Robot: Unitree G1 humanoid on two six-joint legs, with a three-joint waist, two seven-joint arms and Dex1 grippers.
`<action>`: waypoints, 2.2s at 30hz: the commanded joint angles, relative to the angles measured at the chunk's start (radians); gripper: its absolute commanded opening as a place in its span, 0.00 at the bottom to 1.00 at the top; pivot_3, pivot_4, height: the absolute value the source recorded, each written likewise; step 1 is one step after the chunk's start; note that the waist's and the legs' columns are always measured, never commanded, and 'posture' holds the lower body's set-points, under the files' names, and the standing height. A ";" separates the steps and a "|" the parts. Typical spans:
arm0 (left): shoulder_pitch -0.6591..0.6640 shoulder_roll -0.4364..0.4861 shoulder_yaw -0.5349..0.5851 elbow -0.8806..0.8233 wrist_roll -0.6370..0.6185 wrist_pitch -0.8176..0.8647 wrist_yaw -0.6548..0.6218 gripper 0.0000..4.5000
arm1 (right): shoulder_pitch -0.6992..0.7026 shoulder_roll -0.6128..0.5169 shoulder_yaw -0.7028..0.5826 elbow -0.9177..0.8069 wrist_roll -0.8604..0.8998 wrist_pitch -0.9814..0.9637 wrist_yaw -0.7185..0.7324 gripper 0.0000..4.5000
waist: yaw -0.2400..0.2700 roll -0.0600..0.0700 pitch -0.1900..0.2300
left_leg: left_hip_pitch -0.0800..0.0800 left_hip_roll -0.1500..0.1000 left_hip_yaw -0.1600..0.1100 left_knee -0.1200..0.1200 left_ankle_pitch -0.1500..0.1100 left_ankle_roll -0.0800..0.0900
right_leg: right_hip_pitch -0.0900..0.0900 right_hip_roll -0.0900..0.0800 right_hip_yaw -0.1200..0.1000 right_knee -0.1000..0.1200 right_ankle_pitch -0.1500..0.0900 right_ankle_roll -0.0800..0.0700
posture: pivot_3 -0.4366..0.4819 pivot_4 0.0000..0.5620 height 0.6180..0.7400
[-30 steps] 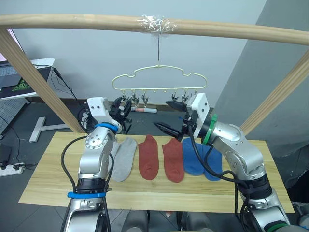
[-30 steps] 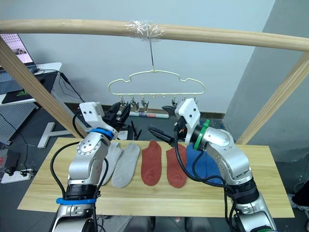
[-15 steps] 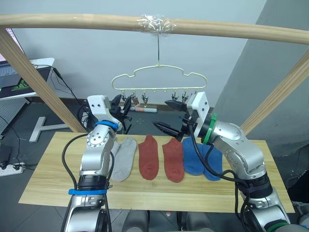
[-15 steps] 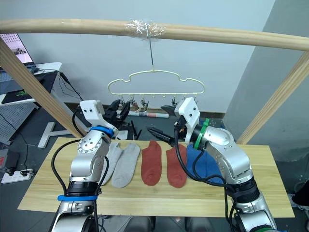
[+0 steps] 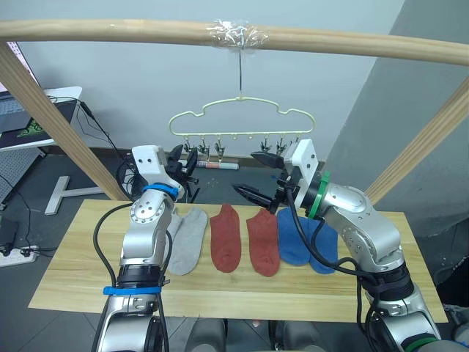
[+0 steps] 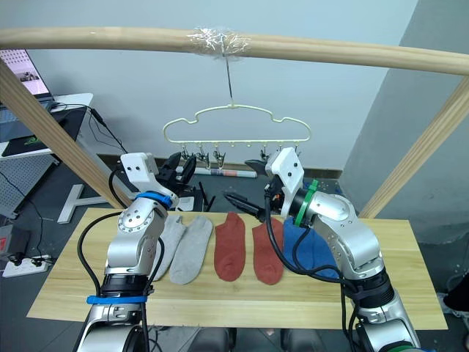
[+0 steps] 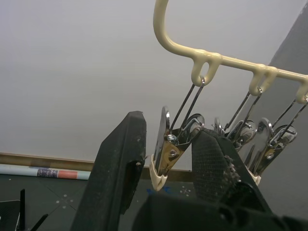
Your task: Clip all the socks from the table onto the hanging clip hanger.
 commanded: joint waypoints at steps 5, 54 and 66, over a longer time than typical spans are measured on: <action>-0.047 -0.004 0.005 -0.011 -0.001 -0.037 0.000 0.41 | -0.003 -0.002 -0.018 -0.052 0.024 0.001 -0.003 1.00 | 0.000 -0.001 0.007 | 0.000 0.000 0.000 0.000 0.000 0.000 | 0.000 0.000 0.000 0.000 0.000 0.000 | 0.61 0.36 1.00; 0.029 0.005 -0.008 -0.070 -0.019 0.017 -0.052 0.04 | 0.250 0.010 -0.186 0.455 -0.289 -0.010 -0.457 1.00 | -0.018 0.002 0.020 | 0.000 0.000 0.002 -0.001 0.005 -0.005 | -0.001 0.001 0.004 0.000 -0.002 0.006 | 0.62 0.33 1.00; 0.019 0.003 -0.011 -0.065 -0.020 0.012 -0.053 0.04 | 0.273 0.023 -0.210 0.540 -0.275 0.030 -0.450 1.00 | -0.015 0.002 0.020 | 0.000 -0.001 0.003 -0.001 0.005 -0.005 | -0.001 0.000 0.003 0.000 0.001 0.001 | 0.63 0.31 1.00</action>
